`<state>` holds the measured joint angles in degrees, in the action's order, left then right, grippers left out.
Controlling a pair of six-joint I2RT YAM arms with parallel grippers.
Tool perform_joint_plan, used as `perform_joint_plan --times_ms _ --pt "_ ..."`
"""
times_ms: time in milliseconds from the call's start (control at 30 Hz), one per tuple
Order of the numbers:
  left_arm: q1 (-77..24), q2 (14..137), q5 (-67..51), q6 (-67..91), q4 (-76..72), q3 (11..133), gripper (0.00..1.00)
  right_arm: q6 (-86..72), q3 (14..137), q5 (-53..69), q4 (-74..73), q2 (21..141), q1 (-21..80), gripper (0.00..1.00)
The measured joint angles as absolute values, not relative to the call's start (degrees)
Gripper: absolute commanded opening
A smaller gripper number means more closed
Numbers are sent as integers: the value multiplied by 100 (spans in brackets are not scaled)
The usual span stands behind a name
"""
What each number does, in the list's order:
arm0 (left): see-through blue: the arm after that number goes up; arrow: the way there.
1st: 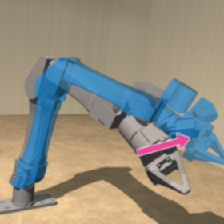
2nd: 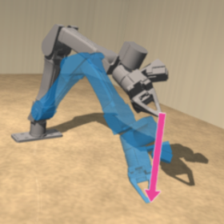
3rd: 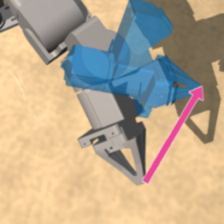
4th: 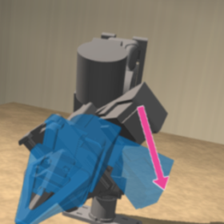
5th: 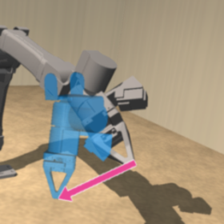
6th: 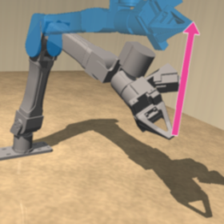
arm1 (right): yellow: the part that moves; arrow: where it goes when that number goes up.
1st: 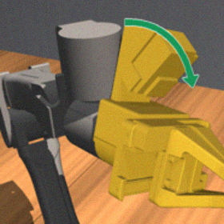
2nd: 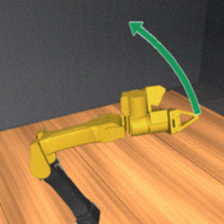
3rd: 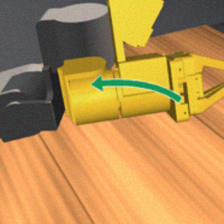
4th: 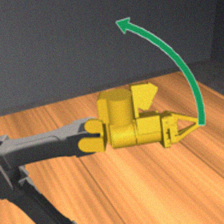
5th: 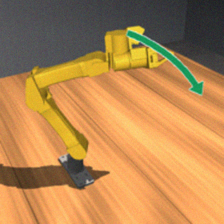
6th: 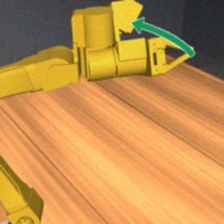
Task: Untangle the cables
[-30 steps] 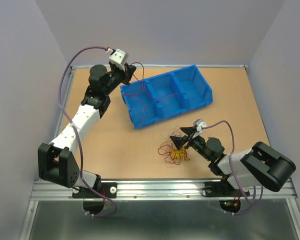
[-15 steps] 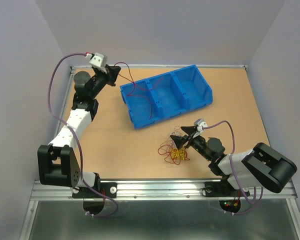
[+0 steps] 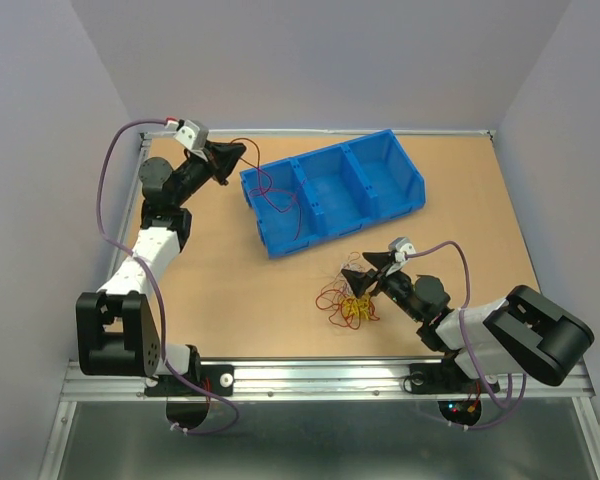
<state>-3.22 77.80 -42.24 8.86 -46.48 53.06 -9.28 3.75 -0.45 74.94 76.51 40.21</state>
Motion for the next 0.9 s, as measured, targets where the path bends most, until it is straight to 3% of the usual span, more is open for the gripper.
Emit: perform_joint_plan --times_ms 567,900 --pt "-137 7273 -4007 1037 -5317 4727 0 -928 375 -49 7494 7649 4021 80" --pt "-797 8420 -3492 207 -4018 5769 0 -932 375 -45 7494 7651 4021 80"
